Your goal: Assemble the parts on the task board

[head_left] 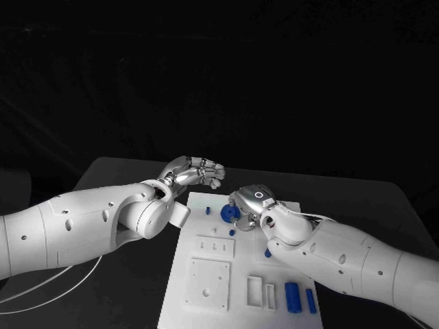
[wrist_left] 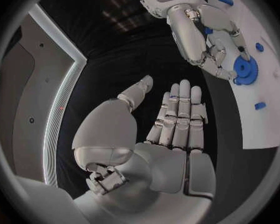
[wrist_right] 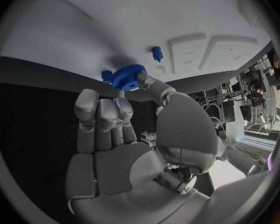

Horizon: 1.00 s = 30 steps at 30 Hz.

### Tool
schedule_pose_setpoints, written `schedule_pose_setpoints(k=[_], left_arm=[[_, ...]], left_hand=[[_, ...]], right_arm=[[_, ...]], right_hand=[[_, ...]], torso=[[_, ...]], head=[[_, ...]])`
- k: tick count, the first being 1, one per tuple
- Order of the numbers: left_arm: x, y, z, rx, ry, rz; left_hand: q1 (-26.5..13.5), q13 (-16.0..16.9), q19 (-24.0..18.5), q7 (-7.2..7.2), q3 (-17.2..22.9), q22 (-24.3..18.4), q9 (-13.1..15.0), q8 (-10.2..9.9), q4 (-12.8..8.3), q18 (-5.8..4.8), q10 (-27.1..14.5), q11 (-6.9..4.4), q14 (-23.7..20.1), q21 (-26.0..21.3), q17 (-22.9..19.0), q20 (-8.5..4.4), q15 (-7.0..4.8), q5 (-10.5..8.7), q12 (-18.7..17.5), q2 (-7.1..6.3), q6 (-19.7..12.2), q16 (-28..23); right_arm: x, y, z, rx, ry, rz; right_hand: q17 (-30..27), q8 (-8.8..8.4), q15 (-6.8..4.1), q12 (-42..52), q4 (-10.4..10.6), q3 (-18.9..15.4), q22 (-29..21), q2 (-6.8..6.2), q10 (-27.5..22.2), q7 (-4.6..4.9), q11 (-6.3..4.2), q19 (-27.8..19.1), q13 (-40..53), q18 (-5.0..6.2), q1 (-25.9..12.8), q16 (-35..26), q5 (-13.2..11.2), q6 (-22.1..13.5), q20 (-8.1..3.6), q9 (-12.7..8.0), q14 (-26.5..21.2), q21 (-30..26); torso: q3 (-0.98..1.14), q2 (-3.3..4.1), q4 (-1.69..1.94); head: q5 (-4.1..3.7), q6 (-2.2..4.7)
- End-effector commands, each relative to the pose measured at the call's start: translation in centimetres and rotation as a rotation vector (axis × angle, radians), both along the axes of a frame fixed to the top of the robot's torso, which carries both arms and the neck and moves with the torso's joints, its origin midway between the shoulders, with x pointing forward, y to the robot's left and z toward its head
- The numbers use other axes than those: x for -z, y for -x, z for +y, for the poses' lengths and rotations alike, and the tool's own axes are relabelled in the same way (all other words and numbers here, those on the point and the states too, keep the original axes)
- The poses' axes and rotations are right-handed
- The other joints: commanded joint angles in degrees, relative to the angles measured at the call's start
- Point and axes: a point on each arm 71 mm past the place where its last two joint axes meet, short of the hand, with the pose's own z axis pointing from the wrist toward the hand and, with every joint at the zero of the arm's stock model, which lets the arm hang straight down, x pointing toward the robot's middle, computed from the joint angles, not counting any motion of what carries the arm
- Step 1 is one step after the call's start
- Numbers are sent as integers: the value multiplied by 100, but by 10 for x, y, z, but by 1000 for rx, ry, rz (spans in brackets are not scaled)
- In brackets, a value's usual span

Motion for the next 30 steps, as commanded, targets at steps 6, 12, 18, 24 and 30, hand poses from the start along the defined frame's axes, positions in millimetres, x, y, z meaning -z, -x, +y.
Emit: schedule_pose_setpoints(k=[6,12,18,24,30], left_arm=[[-2,0,-3,6,2,-13],[-2,-1,-5,10,3,-12],[-2,-1,-5,9,2,-12],[-2,-1,-5,10,2,-11],[-2,-1,-5,9,1,-11]], left_hand=[[-24,-6,-14,17,3,108,9,-32,-6,84,-2,25,47,22,11,-9,11,-33,-28,13,-2,-27],[-26,-6,-15,17,3,108,10,-33,-6,84,-2,25,47,22,13,-9,11,-32,-29,12,-2,-29],[-27,-6,-16,17,3,108,11,-33,-6,84,-1,25,46,22,15,-9,12,-32,-30,12,-2,-31],[-27,-6,-17,17,3,107,12,-34,-6,84,0,24,46,23,17,-9,12,-33,-31,10,-2,-34],[-28,-6,-18,17,2,107,12,-34,-7,84,0,24,46,23,18,-8,12,-33,-32,9,-2,-36]], right_arm=[[2,0,4,-9,17,-1],[4,-1,6,-8,28,5],[4,-3,5,1,31,4],[5,-3,6,9,38,10],[5,-4,8,9,45,19]], right_hand=[[9,4,-29,28,4,42,77,-22,29,107,0,23,5,483,41,-23,-24,124,-1,8,2,18],[9,-8,-25,8,4,45,77,-26,13,112,4,21,-11,483,44,-26,-40,108,0,4,3,20],[8,-37,-14,-16,8,52,77,-28,-8,126,17,13,-29,483,47,-36,-75,68,4,-5,2,19],[6,-67,-2,-44,7,61,75,-32,-32,141,31,6,-50,483,57,-45,-87,28,6,-16,3,16],[2,-123,25,-127,5,66,72,-42,-99,172,60,-7,-121,483,61,-61,-93,-57,11,-41,3,10]], torso=[[14,2,-10],[8,-1,-6],[9,2,-13],[7,3,-13],[5,1,-9]], head=[[41,10],[44,10],[54,10],[45,9],[35,12]])
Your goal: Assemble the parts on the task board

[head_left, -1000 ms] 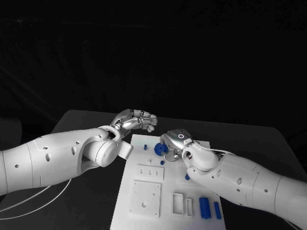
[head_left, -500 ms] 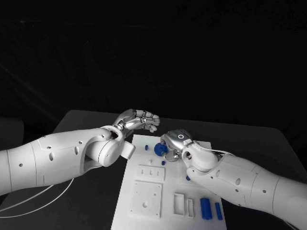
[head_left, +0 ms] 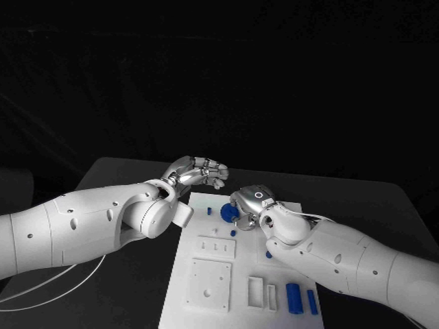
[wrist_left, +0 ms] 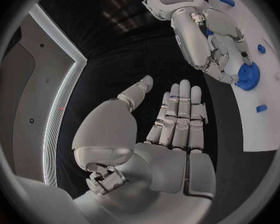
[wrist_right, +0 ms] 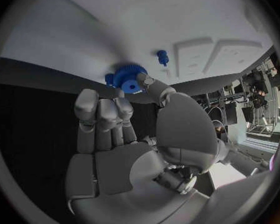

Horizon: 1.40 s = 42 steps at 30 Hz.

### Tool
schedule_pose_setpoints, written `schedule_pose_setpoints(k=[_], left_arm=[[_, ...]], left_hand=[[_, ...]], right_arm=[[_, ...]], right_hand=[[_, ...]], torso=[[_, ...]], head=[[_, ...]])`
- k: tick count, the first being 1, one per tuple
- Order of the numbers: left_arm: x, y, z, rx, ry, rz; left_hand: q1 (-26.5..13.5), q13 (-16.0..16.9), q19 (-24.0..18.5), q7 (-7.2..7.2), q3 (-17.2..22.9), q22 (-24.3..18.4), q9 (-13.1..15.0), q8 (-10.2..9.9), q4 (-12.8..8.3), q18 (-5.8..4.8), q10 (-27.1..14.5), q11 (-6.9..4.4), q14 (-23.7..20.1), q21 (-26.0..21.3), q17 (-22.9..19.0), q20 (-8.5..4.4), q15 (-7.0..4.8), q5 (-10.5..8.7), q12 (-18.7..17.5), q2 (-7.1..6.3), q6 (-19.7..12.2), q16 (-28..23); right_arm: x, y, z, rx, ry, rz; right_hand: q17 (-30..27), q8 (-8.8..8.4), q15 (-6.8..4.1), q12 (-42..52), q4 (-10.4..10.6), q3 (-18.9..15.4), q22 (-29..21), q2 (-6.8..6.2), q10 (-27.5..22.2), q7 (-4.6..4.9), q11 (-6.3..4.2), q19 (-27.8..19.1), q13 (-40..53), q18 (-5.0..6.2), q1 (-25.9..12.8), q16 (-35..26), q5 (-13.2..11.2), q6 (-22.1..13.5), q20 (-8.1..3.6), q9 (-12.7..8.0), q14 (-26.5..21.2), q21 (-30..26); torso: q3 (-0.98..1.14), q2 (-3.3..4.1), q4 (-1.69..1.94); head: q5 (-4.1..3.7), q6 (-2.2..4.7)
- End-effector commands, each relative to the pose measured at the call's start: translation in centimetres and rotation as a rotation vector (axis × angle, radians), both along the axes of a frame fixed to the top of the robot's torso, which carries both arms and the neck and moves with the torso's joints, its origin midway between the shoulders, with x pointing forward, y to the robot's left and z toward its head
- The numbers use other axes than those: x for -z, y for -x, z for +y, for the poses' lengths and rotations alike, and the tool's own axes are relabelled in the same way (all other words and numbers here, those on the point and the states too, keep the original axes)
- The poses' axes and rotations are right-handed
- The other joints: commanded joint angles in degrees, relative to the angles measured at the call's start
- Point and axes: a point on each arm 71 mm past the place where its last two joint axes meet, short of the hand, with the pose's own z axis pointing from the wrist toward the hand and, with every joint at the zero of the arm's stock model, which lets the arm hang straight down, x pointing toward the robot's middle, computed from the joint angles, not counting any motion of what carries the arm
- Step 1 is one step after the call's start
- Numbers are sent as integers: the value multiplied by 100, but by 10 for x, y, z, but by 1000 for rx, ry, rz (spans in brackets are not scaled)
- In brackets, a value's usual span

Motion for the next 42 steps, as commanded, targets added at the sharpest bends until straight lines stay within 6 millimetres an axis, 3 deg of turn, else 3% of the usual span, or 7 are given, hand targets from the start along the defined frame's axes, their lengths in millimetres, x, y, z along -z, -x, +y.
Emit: schedule_pose_setpoints(k=[1,15,21,25,26,32,42], left_arm=[[-2,0,-2,5,1,-10],[-2,-1,-3,7,1,-9],[-2,-1,0,0,0,-8],[-2,-1,0,-2,0,-9],[-2,-1,0,-2,0,-9],[-2,-1,0,0,0,-8],[-1,-1,0,0,0,-7]], left_hand=[[-28,-6,-18,17,3,109,9,-34,-7,84,0,24,46,23,9,-8,12,-33,-32,9,-1,-36],[-31,-7,-20,18,2,108,10,-37,-6,84,-1,25,46,23,12,-8,13,-33,-34,6,-4,-40],[-60,-6,-20,22,-6,107,10,-41,16,82,2,25,50,24,18,-5,14,-35,-35,14,-8,-45],[-67,-6,-20,23,-8,106,10,-44,21,82,3,25,50,24,21,-5,14,-35,-36,15,-12,-47],[-67,-6,-20,23,-8,106,10,-44,21,82,3,25,50,24,21,-5,14,-35,-37,15,-12,-47],[-73,-8,-22,28,-10,106,9,-53,24,83,-1,26,51,24,25,-6,13,-34,-40,11,-26,-50],[-75,-8,-23,31,-10,105,8,-59,26,84,-3,27,51,25,28,-7,13,-34,-43,10,-34,-53]], right_arm=[[3,1,2,-5,27,18],[2,3,6,-8,5,28],[5,2,4,1,13,66],[7,2,4,1,17,94],[7,2,4,1,18,95],[10,1,1,6,26,140],[11,-1,-10,24,24,155]], right_hand=[[-2,-56,26,-58,4,34,66,-20,-68,102,24,-19,-35,483,41,-43,-22,-5,1,-23,8,9],[-3,-226,109,-127,8,44,55,-27,-126,197,115,-28,-101,483,56,-74,-31,-267,7,-140,13,-5],[5,-278,141,-173,-20,-30,58,-29,-199,232,149,-31,-148,483,-10,-89,689,-361,1,-191,10,0],[18,-343,142,-161,-119,123,61,47,-214,238,149,-49,-146,483,52,-93,2055,-509,-6,-229,4,-4],[18,-345,145,-162,-124,133,61,60,-214,232,148,-49,-148,483,58,-93,2091,-513,-6,-230,4,-4],[37,-375,127,-153,-568,534,85,552,-237,207,130,-77,-152,483,62,-100,3165,-631,27,-260,-2,24],[86,-344,107,-62,-920,1450,94,1187,-180,191,109,-38,-100,483,-617,-76,3256,-668,41,-293,9,116]], torso=[[-3,1,1],[-2,2,-5],[2,1,-2],[-2,-2,1],[-2,-2,1],[7,0,-6],[14,0,-10]], head=[[-3,4],[9,-5],[3,3],[-2,5],[-2,5],[15,-4],[12,1]])
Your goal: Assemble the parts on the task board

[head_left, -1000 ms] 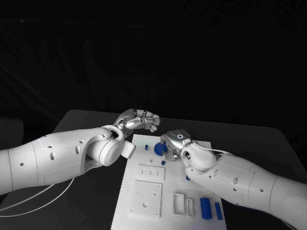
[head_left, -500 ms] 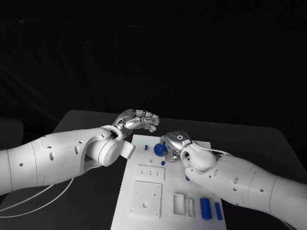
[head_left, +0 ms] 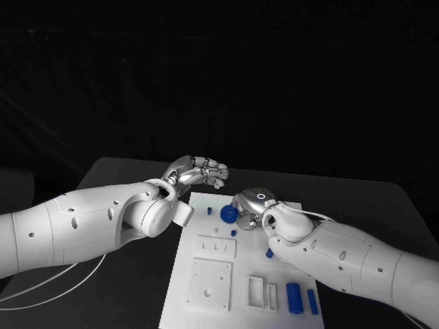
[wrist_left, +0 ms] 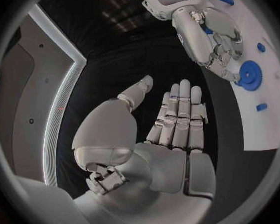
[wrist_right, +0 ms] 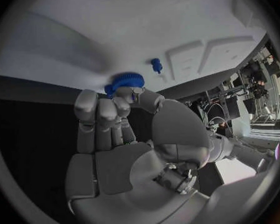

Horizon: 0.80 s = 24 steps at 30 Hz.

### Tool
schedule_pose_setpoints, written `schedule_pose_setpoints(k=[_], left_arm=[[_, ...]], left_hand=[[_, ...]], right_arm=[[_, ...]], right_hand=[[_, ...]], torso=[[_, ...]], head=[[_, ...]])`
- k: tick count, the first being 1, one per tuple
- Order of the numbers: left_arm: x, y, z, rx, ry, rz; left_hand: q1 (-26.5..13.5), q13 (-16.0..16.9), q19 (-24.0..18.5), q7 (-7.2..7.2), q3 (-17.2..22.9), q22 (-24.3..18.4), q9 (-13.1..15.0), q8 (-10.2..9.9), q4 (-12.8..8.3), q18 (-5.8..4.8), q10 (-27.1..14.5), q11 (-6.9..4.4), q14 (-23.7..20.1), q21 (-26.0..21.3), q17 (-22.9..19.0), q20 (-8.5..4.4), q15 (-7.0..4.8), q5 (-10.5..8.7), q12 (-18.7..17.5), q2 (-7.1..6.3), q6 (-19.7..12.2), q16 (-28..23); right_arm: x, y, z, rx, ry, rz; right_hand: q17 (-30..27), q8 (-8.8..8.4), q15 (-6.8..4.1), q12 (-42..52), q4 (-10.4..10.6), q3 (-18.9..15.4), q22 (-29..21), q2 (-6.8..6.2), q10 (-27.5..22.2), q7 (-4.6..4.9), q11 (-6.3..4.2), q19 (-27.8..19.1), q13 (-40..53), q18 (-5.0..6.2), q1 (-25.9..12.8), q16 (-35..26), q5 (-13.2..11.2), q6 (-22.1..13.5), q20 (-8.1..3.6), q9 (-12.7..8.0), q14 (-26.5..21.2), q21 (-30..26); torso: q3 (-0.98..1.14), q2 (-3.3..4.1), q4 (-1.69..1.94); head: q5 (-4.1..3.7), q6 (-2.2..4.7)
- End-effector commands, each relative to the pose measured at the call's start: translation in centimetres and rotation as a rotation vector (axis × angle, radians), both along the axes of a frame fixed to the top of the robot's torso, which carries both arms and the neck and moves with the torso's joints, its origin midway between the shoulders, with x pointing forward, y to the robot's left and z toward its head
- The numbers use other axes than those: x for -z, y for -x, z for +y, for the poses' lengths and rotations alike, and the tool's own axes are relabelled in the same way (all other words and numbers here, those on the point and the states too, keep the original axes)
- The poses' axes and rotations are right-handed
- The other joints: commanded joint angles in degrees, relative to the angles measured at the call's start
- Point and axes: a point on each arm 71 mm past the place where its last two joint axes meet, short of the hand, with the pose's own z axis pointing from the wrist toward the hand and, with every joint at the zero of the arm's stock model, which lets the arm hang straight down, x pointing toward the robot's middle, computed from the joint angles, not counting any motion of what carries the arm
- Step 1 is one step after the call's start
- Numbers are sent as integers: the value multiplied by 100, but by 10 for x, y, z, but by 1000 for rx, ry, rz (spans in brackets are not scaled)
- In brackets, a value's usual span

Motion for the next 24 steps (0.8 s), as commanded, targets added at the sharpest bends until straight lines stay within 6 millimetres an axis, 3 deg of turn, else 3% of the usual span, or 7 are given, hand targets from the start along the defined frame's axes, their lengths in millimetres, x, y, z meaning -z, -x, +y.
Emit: schedule_pose_setpoints(k=[1,5,14,20,23,24], left_arm=[[-2,0,-1,6,4,-8],[-1,0,0,3,3,-9],[-1,-1,4,-5,1,-10],[-1,-1,7,-11,0,-11],[-1,-2,10,-17,-1,-13],[-1,-2,11,-17,-1,-13]], left_hand=[[-55,-8,-23,31,-10,103,5,-37,26,86,-4,28,31,25,10,-7,-8,-34,-20,-9,-35,-31],[-54,-9,-23,32,-8,103,5,-38,26,86,-4,28,31,25,11,-8,-8,-34,-20,-8,-37,-31],[-53,-9,-24,33,-7,103,5,-40,25,87,-5,28,32,25,14,-8,-9,-34,-22,-6,-40,-34],[-50,-9,-25,34,-6,103,6,-41,23,87,-5,28,32,25,16,-8,-9,-34,-22,-7,-40,-36],[-49,-9,-26,33,-5,103,7,-40,22,88,-4,28,31,25,17,-9,-9,-34,-22,-8,-39,-37],[-48,-9,-26,33,-5,103,7,-40,21,88,-4,28,31,25,17,-9,-9,-34,-22,-9,-38,-38]], right_arm=[[7,1,-6,9,25,49],[7,1,-8,10,24,49],[4,2,-17,20,-4,23],[-10,6,-31,14,-121,-10],[-22,6,-39,0,-202,-2],[-26,6,-44,-2,-228,3]], right_hand=[[10,22,-9,38,-52,183,93,69,44,-12,-20,40,20,478,-180,0,-53,-8,6,8,6,31],[14,36,-8,50,-71,250,88,90,52,-11,-19,50,25,478,-239,0,-45,2,-4,9,10,38],[15,52,-7,53,-80,284,83,94,54,-9,-17,61,23,478,-268,-1,-55,19,-14,12,14,43],[16,64,-9,50,-78,324,73,44,49,-9,-18,77,14,478,-259,-4,-135,22,-33,12,18,43],[12,90,0,40,-34,271,55,-45,40,3,-6,105,-3,478,-206,-12,-368,47,-59,19,27,36],[11,107,11,38,1,162,48,-117,39,6,5,131,-10,478,-207,-13,-716,62,-70,29,33,41]], torso=[[2,-3,-3],[-6,-4,1],[1,-3,-8],[-1,-5,-10],[3,-10,-21],[2,-10,-22]], head=[[1,7],[-6,8],[-7,22],[-19,43],[-27,62],[-33,70]])
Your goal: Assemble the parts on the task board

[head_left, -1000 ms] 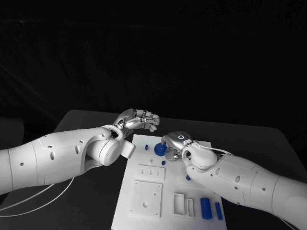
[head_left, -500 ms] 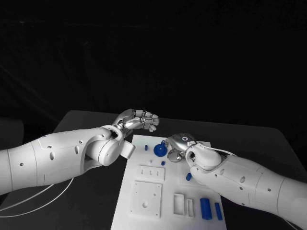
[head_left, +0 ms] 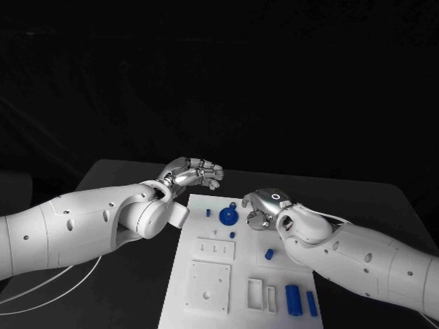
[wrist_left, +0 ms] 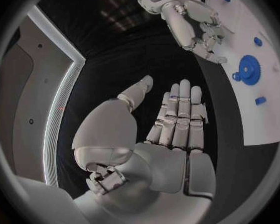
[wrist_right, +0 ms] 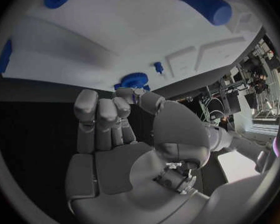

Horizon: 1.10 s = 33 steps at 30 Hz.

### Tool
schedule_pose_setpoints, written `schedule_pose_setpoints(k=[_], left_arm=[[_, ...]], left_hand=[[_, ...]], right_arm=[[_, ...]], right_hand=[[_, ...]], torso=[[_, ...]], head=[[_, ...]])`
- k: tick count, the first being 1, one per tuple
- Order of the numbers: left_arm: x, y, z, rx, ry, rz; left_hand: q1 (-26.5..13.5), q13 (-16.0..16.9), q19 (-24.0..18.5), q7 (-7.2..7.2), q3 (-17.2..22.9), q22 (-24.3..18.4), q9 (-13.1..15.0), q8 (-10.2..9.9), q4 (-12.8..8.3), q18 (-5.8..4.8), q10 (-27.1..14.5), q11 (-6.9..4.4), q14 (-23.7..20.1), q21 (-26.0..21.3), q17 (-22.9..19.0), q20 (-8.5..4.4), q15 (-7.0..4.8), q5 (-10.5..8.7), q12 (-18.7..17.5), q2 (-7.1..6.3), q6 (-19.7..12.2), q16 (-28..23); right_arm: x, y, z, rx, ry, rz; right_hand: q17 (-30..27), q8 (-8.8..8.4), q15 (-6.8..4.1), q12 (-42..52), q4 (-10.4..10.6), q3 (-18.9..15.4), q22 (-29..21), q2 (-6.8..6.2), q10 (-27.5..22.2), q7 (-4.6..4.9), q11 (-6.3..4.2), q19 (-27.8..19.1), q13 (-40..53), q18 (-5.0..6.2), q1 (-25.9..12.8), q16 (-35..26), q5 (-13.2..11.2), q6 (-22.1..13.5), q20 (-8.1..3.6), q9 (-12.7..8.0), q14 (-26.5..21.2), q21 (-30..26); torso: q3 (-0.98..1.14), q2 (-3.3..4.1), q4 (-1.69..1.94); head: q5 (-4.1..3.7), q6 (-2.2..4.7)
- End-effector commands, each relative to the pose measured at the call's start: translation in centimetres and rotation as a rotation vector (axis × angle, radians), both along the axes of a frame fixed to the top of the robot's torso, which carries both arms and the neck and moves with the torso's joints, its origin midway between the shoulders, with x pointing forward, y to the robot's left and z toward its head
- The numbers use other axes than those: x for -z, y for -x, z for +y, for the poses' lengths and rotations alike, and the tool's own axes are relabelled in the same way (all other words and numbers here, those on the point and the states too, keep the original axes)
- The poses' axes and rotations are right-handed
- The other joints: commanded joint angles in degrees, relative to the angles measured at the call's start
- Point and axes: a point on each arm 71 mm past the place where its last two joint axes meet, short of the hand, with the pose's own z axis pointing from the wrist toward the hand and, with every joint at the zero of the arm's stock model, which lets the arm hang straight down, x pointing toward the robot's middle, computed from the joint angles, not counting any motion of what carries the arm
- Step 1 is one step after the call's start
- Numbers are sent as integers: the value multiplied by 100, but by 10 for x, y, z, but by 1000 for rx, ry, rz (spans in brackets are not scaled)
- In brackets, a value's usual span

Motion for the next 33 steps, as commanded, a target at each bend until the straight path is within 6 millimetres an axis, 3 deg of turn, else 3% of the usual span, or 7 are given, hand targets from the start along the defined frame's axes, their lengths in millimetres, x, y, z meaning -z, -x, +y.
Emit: schedule_pose_setpoints(k=[1,3,7,16,27,31,33], left_arm=[[-2,-1,1,3,4,-14],[-2,-1,4,-3,3,-16],[-2,-3,8,-11,2,-19],[-1,-7,15,-19,0,-27],[4,-7,17,-19,-1,-18],[5,-6,18,-21,-1,-16],[5,-7,19,-23,-2,-16]], left_hand=[[-46,-8,-27,33,-5,105,9,-17,19,88,-1,26,32,25,9,-8,-9,-34,-21,-10,-35,-39],[-43,27,-30,28,-5,105,17,-10,18,87,118,-24,35,28,19,-7,-8,-35,42,-9,-21,-47],[-42,40,-32,26,-7,105,21,-10,14,86,150,-40,37,29,27,-7,-8,-35,57,-13,-17,-53],[-34,47,-42,17,-15,105,29,-1,-6,84,158,-45,34,27,34,-5,-7,-36,57,-41,1,-63],[-31,50,-50,13,-20,105,32,2,-16,82,158,-46,31,26,37,-4,-5,-36,55,-52,7,-69],[-32,49,-52,12,-20,105,34,2,-16,81,152,-43,31,26,39,-3,-5,-36,51,-49,8,-71],[-33,49,-53,12,-21,105,34,2,-16,81,148,-42,31,26,40,-3,-4,-36,49,-47,8,-72]], right_arm=[[-14,2,-8,-36,-156,7],[-20,2,-21,-42,-204,30],[-27,-1,-48,-53,-273,72],[-30,-16,-132,3,-422,76],[-10,-23,-170,77,-411,157],[0,-22,-172,85,-402,196],[9,-20,-173,91,-392,225]], right_hand=[[2,77,25,-5,196,-390,21,-214,12,44,23,102,-24,480,70,-15,-1534,71,-45,44,40,14],[5,122,86,3,305,-678,6,-578,0,66,56,103,-22,480,127,-14,-2856,105,-71,79,40,-2],[-2,171,58,-29,362,-1022,8,-831,-71,63,73,63,-50,480,194,-36,-3241,171,-64,100,28,-19],[-20,192,58,-88,248,-2171,49,-850,-289,67,75,-223,-70,480,264,-150,-3327,112,-1,141,-75,-103],[-3,164,73,-98,48,-2620,75,-736,-389,84,91,-368,-74,480,335,-189,-3188,54,21,136,-147,-139],[8,162,70,-88,32,-2722,77,-680,-397,82,89,-377,-76,480,346,-189,-3108,59,25,134,-147,-140],[12,161,69,-84,22,-2757,79,-660,-399,81,88,-378,-76,480,355,-189,-3083,62,26,133,-147,-139]], torso=[[4,-9,-18],[11,-13,-35],[37,-27,-79],[118,-78,-194],[224,-89,-242],[238,-88,-244],[219,-90,-244]], head=[[-12,28],[-22,46],[-21,68],[-26,104],[-87,76],[-124,57],[-138,50]])
